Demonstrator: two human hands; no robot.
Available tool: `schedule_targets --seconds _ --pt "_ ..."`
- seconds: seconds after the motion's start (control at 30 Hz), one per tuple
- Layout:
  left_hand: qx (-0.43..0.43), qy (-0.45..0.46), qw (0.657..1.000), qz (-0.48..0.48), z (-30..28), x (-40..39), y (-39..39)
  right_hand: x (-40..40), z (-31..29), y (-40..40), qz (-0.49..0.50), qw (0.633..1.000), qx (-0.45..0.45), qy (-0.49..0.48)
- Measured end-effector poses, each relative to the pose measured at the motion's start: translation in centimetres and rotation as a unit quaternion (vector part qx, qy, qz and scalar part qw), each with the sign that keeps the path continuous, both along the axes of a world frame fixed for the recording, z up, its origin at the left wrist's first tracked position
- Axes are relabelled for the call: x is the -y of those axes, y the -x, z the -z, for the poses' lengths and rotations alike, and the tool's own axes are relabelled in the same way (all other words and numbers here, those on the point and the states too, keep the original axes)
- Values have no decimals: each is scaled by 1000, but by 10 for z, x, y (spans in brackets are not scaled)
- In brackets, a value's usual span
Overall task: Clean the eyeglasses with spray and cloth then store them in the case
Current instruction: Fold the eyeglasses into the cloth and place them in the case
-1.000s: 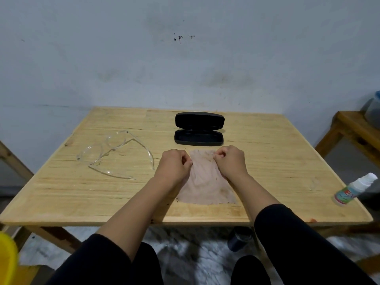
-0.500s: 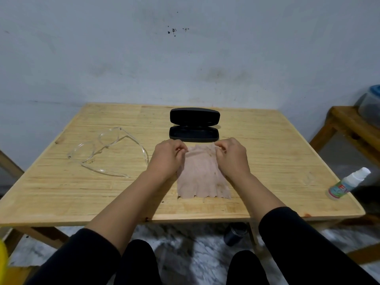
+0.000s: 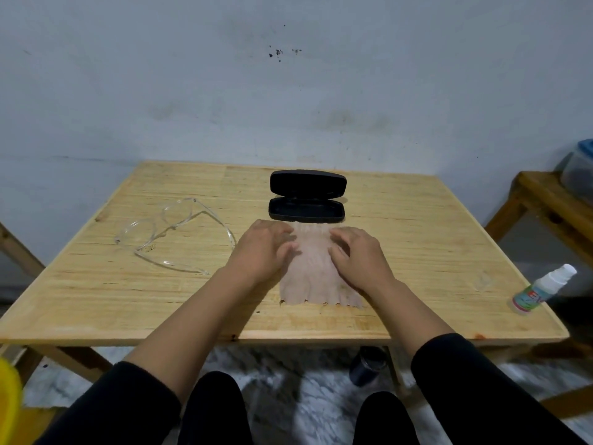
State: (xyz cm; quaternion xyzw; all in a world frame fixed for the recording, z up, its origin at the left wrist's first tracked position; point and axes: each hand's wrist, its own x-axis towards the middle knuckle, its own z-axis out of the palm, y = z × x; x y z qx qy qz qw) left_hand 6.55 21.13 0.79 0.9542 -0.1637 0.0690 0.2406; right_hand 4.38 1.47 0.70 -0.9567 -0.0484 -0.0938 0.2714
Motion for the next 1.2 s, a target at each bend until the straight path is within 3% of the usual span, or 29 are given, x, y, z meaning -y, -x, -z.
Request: schedule_targets --seconds 0.13,0.37,0.53,0.63,0.83,1.2 --pt "-66 -36 996 40 -11 -8 31 9 -2 24 -63 998 -3 21" --pt "-80 -83 991 64 -8 -19 54 16 1 57 -87 994 -45 40" --pt "-91 -18 995 39 -13 -27 68 2 -8 58 -84 995 -15 53" --pt "-38 57 998 -11 -22 -49 76 -28 -18 43 -69 997 21 6" --pt "117 81 983 -114 -29 -136 85 -98 -37 -9 -148 984 -7 -99" --pt "135 70 976 -152 -6 -192 61 -152 -26 -67 -174 977 -65 -104"
